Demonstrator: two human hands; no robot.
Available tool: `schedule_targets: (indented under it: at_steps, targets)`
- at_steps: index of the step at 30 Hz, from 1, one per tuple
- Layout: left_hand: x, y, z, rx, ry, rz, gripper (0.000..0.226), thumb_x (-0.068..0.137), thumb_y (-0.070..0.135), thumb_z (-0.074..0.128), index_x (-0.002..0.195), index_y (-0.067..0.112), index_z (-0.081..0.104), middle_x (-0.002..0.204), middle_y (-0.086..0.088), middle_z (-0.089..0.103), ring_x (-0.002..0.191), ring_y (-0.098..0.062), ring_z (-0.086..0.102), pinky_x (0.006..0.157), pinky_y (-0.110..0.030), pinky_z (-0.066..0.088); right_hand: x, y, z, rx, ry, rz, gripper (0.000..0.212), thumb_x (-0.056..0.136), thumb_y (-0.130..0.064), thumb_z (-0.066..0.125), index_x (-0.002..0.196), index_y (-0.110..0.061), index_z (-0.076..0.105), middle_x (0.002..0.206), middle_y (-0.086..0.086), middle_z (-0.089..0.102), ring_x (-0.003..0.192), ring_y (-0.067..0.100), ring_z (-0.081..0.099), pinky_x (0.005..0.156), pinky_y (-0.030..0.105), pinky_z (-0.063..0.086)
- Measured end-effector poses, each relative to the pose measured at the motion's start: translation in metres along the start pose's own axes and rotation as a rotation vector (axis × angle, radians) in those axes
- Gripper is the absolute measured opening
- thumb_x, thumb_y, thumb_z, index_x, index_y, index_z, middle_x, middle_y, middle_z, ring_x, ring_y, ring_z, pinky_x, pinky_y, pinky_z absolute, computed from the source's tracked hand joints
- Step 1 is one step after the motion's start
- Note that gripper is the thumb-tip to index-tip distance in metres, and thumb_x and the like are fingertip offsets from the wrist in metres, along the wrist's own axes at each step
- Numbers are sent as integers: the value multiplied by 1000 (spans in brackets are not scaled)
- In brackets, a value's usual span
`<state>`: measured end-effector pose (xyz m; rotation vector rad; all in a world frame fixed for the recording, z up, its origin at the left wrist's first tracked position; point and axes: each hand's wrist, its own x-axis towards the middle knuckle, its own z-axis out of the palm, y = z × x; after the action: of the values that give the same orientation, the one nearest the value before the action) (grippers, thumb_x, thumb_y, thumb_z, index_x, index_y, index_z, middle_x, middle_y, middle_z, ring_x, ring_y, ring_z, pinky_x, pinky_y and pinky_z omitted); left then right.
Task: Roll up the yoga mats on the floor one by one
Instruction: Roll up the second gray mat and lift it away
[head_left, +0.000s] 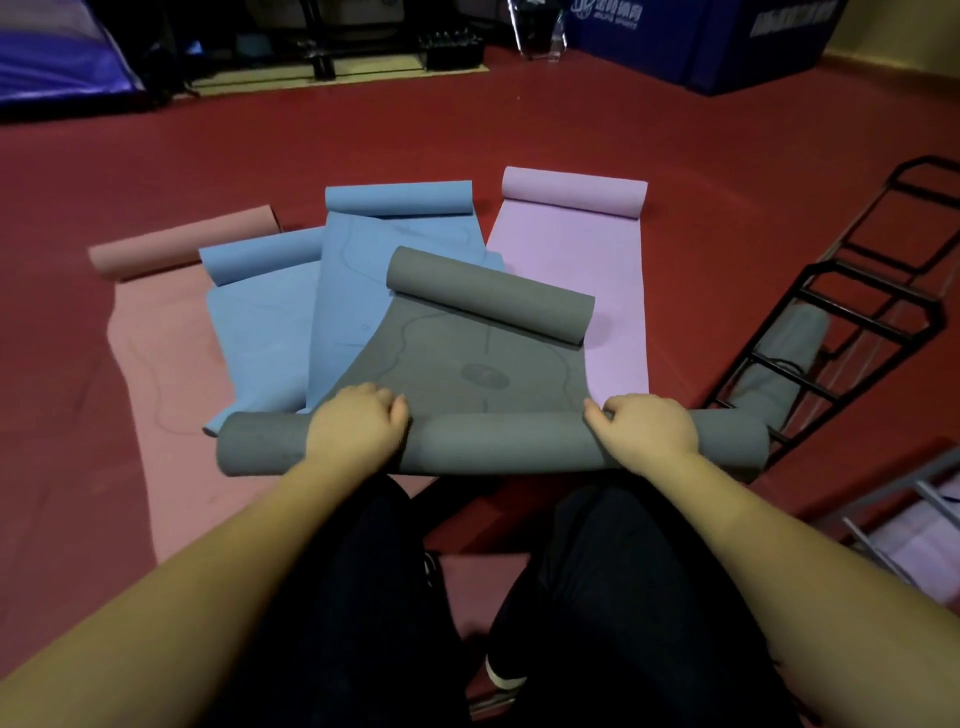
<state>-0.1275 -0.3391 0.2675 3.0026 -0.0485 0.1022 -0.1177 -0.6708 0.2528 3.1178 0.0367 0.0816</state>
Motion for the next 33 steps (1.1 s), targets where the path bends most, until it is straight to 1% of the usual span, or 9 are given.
schedule_targets:
  at_steps: [4,8,12,20,23,25,27,30,33]
  targets:
    - [-21,-11,12,93,-42,83,57,93,49,28,67,11,62,70,-11,60,70,-36,61,61,-38,41,14,-4,-11,15,-184,-2,62,98,-58,26,100,-17,73,110,12,68,103,32,61,79,33,43]
    - [-8,-2,0,107,-61,50,72,92,52,13,79,10,69,89,-12,67,89,-35,62,72,-38,42,21,-5,-23,50,-319,18,67,95,-59,24,115,-15,69,125,15,63,111,32,59,82,34,41]
    - [-1,2,-5,81,-41,56,57,103,44,28,86,10,69,101,-14,68,93,-34,61,74,-35,40,22,1,-36,89,-433,52,71,94,-61,24,129,-11,62,137,19,55,120,33,54,96,37,43]
    - [1,4,-34,100,-348,-9,64,98,50,22,107,7,68,119,-21,63,99,-34,57,79,-36,39,20,10,-54,189,-749,54,66,97,-56,28,142,-13,49,152,14,41,134,27,43,106,33,31]
    - [8,8,-37,83,-485,-33,59,100,46,22,116,8,64,131,-21,58,106,-33,54,87,-39,40,16,10,-41,145,-597,1,72,83,-67,24,127,-22,59,141,14,48,126,31,44,103,38,37]
    - [17,13,-39,34,-570,-60,57,104,41,22,132,5,57,144,-22,48,126,-34,48,101,-38,35,13,10,-37,185,-387,22,43,95,-56,33,90,-24,61,123,11,59,107,29,52,87,37,42]
    - [24,17,-41,-6,-623,-94,56,106,38,24,140,3,50,151,-21,41,135,-32,42,106,-35,31,7,8,-37,222,-218,14,46,100,-50,33,65,-24,48,103,11,65,88,28,54,72,35,39]
    - [33,12,-37,-60,-693,-113,50,103,37,29,132,7,57,147,-20,46,129,-33,47,101,-36,34,0,6,-32,232,-50,23,50,101,-49,34,64,-21,54,90,10,65,88,33,59,65,35,36]
    - [42,3,-32,-153,-778,-174,43,92,43,39,104,11,65,124,-17,62,105,-31,60,97,-40,45,-15,5,-19,146,86,-72,56,93,-58,29,79,-15,62,87,8,64,87,33,59,67,36,38]
